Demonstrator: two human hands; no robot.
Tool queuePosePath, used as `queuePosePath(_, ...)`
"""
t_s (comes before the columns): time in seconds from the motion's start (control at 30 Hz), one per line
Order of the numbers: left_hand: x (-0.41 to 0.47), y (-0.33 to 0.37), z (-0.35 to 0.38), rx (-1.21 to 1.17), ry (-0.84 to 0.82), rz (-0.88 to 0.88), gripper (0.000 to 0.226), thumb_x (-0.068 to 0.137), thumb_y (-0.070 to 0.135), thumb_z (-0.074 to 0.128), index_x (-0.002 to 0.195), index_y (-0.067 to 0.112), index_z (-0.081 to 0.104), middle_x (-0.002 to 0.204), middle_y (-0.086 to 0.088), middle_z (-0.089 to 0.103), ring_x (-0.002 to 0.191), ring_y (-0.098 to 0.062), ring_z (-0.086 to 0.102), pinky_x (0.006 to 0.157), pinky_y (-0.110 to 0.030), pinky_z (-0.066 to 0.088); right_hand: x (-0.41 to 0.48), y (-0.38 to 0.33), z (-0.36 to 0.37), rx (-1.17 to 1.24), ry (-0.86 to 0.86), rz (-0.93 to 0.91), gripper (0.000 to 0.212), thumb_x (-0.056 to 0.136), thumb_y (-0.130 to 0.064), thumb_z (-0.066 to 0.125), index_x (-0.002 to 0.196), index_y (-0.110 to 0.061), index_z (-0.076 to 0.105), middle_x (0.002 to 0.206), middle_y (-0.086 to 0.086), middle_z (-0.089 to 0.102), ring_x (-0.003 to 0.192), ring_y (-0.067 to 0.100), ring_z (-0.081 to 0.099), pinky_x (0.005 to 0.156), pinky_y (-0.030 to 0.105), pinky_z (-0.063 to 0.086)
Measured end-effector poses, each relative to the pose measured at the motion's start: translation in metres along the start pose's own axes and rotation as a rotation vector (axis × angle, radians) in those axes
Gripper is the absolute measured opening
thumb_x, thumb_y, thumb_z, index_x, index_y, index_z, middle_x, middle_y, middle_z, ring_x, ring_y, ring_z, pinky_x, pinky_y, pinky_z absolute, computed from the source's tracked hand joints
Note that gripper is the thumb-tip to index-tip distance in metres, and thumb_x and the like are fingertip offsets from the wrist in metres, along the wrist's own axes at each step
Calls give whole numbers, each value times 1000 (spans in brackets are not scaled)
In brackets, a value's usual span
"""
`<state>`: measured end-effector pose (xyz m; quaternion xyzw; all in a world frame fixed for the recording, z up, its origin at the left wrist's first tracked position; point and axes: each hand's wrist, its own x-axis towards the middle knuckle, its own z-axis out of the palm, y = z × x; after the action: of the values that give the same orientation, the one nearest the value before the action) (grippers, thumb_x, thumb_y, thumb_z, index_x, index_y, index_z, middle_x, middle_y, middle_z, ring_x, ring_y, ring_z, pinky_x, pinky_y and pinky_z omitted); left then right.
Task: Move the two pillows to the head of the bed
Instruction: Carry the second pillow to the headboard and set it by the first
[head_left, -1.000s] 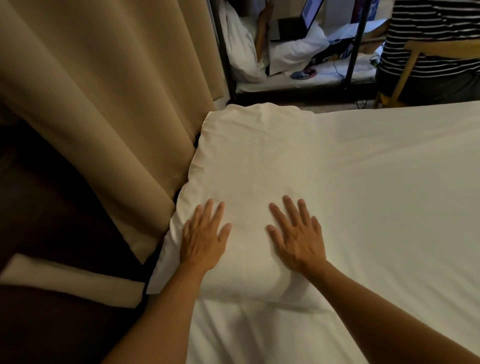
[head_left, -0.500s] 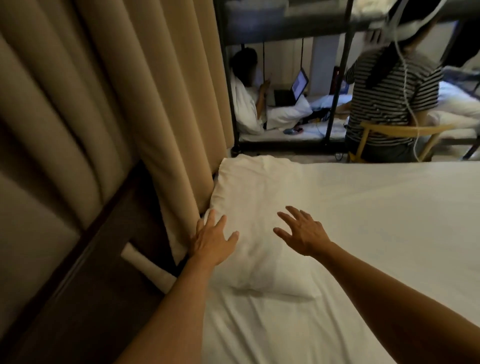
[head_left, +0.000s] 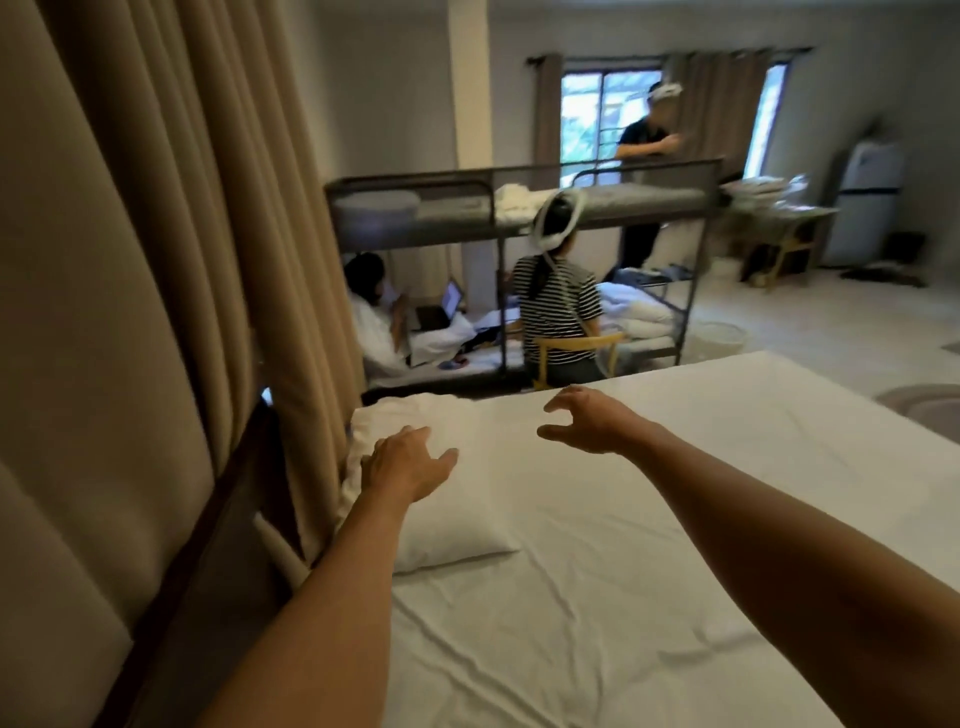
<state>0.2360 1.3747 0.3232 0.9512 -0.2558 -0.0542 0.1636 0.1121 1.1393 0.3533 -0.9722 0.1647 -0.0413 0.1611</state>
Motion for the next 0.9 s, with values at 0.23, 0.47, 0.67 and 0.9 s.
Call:
queuePosePath(0.23,-71,107,13,-29,-41,275,70,89,62,45,147,24,39,158,-2,30,137,-30,37,106,-46,34,-149,72,-36,-8,74,241,54,88,-50,65,133,-19,60,142,6,51,124,25,54,102,38,45)
queuePosePath(0.47,-122,220,48,-31,-144,465,69,89,63,46,147,26,38,158,-1,29,138,-31,36,108,-49,35,-280,161,-72,20,118,530,57,88,-50,65,136,-20,58,147,5,47,128,25,52,107,39,40)
queuePosePath(0.67,-157,318,89,-35,-212,580,70,89,63,46,148,27,36,159,0,27,139,-30,34,107,-48,34,-368,245,-94,33,123,688,59,88,-52,64,138,-21,55,149,3,44,131,24,50,108,39,39)
queuePosePath(0.9,-202,467,151,10,-266,656,70,89,63,45,149,28,35,160,2,25,140,-29,31,106,-48,31,-462,371,-124,66,145,784,61,88,-52,64,140,-23,53,151,1,42,133,23,47,108,41,40)
